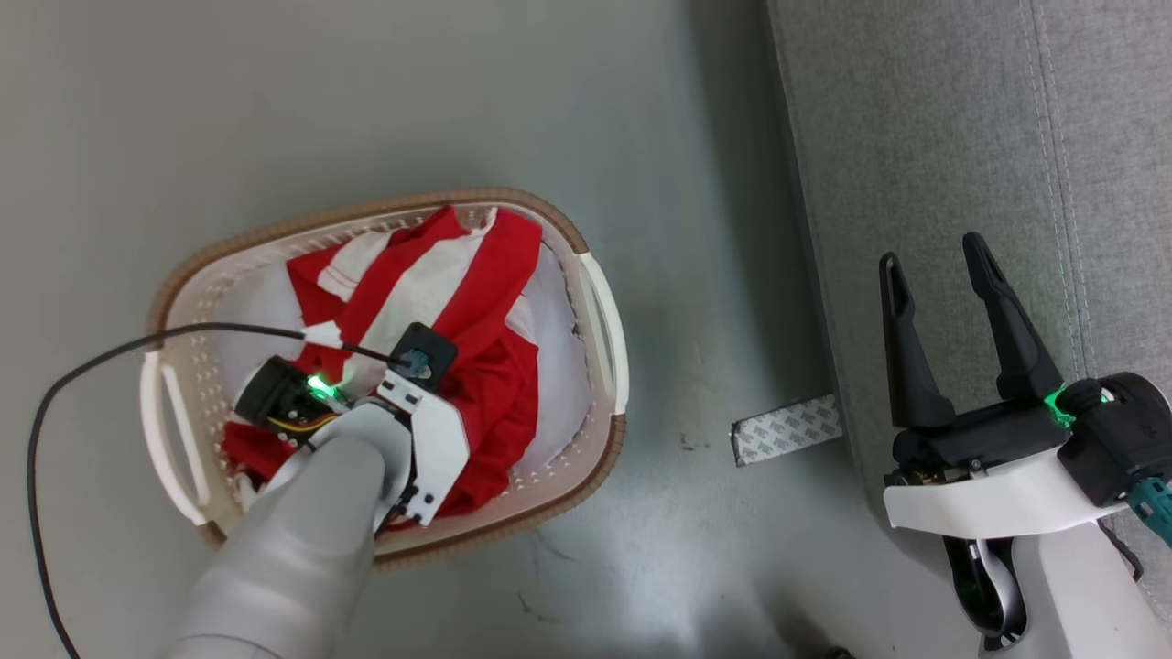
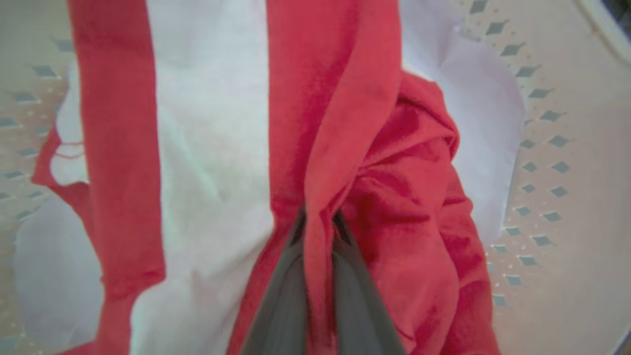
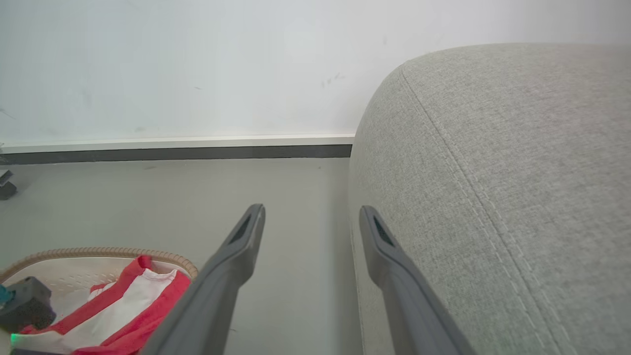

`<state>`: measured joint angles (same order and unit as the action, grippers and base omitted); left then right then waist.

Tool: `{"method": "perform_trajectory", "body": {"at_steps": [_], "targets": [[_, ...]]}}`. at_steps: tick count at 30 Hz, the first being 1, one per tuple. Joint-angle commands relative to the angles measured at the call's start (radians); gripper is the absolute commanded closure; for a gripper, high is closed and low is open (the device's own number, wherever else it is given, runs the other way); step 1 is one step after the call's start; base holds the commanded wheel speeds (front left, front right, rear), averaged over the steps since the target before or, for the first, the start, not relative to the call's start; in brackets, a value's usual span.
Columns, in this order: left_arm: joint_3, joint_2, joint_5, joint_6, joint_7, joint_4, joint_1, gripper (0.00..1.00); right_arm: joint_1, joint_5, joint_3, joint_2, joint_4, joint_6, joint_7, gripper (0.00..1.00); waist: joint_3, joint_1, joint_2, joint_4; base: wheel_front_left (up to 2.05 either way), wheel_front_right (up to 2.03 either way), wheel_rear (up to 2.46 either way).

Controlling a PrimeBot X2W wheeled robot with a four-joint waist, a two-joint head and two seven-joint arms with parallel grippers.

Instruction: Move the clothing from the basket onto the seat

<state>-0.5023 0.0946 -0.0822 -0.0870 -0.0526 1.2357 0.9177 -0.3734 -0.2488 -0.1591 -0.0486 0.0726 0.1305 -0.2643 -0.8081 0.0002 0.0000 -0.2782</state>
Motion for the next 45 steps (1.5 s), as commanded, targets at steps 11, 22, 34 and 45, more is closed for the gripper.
{"method": "perform_trajectory", "body": {"at_steps": [11,22,34,45], "targets": [[0.067,-0.033,0.144,-0.018,-0.162,0.007,-0.092,1.0,0.053,0.025,0.002,-0.004,0.061,0.0,0.0,0.0,0.255,-0.0002,0.0,0.102,0.0,0.0,0.0],[0.052,-0.043,0.287,-0.042,-0.203,-0.117,-0.236,1.0,0.192,0.05,0.026,-0.004,0.13,0.0,0.0,0.0,0.552,-0.0002,0.0,0.22,0.0,0.0,0.0],[0.022,-0.026,0.395,-0.033,-0.146,-0.392,-0.354,1.0,0.324,0.056,0.024,-0.004,0.169,0.0,0.0,0.0,0.781,-0.0002,0.0,0.261,0.0,0.0,0.0],[0.043,0.062,0.436,0.016,0.019,-0.77,-0.484,1.0,0.373,0.088,0.007,-0.003,0.139,0.0,0.0,0.0,0.859,-0.0002,0.0,0.249,0.0,0.0,0.0]]}}
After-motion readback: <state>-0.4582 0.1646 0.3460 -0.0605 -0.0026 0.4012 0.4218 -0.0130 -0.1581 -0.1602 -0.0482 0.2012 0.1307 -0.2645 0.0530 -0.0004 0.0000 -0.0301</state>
